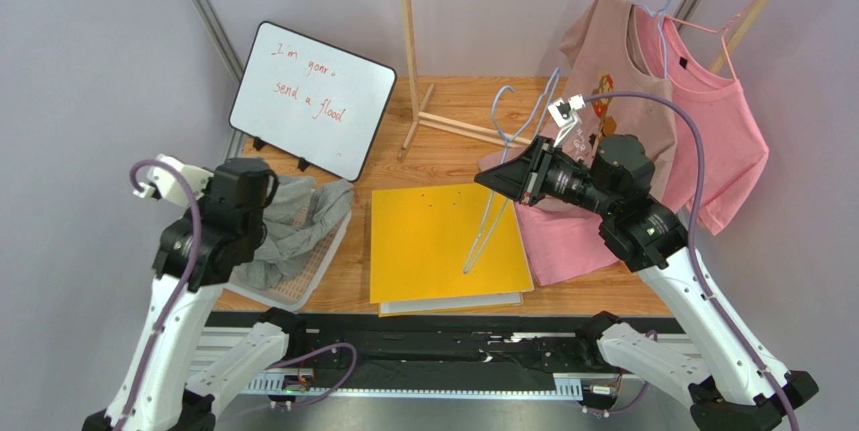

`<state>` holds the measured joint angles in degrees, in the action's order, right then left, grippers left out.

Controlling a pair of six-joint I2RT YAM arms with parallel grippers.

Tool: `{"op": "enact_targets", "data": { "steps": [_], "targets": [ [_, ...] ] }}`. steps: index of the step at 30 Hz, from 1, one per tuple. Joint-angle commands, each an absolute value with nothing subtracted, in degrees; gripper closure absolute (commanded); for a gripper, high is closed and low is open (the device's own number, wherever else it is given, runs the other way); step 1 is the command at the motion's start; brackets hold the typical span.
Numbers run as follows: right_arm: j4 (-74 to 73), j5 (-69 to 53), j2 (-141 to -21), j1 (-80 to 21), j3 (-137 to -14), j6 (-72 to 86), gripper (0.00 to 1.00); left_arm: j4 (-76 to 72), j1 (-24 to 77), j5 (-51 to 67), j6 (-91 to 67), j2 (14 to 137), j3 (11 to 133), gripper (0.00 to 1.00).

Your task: Remove the t-shirt from the hanger

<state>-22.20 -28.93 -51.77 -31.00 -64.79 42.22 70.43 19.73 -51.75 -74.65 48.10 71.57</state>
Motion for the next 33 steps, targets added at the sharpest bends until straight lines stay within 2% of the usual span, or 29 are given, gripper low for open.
{"op": "enact_targets", "data": {
  "steps": [1, 4, 9, 13, 17, 24, 31, 33],
  "targets": [
    [-21.01, -28.13, -51.24, -31.20, -65.65, 40.96, 1.00, 50.89, 19.42, -60.21, -44.43, 40.72, 75.41, 1.00],
    [-20.83, -28.30, -51.59, -31.11, -65.83, 41.05, 1.00, 39.50, 19.42, -58.01, -30.70, 37.89, 76.46, 1.00],
    [-20.57, -28.56, -52.21, -31.20, -65.83, 41.22, 1.00, 39.29, 19.42, -60.29, -22.51, 40.43, 86.64, 1.00],
    [-20.13, -28.65, -52.29, -31.11, -65.48, 41.48, 1.00, 36.74, 19.42, -59.85, -18.11, 40.96, 88.77, 1.00],
    [-20.04, -28.56, -52.30, -31.20, -65.22, 41.75, 1.00, 41.03, 19.42, -58.55, -23.96, 40.08, 87.90, 1.00],
    [-19.07, -29.00, -52.30, -31.20, -64.34, 42.36, 1.00, 44.74, 19.42, -49.76, -36.20, 41.04, 70.53, 1.00],
    [-19.25, -28.48, -51.59, -31.11, -64.60, 42.54, 1.00, 48.51, 18.72, -48.69, -49.48, 46.31, 57.93, 1.00],
    [-19.42, -28.48, -51.77, -31.20, -65.13, 42.54, 1.00, 52.09, 18.55, -49.39, -51.92, 48.94, 59.66, 0.94]
  ]
}}
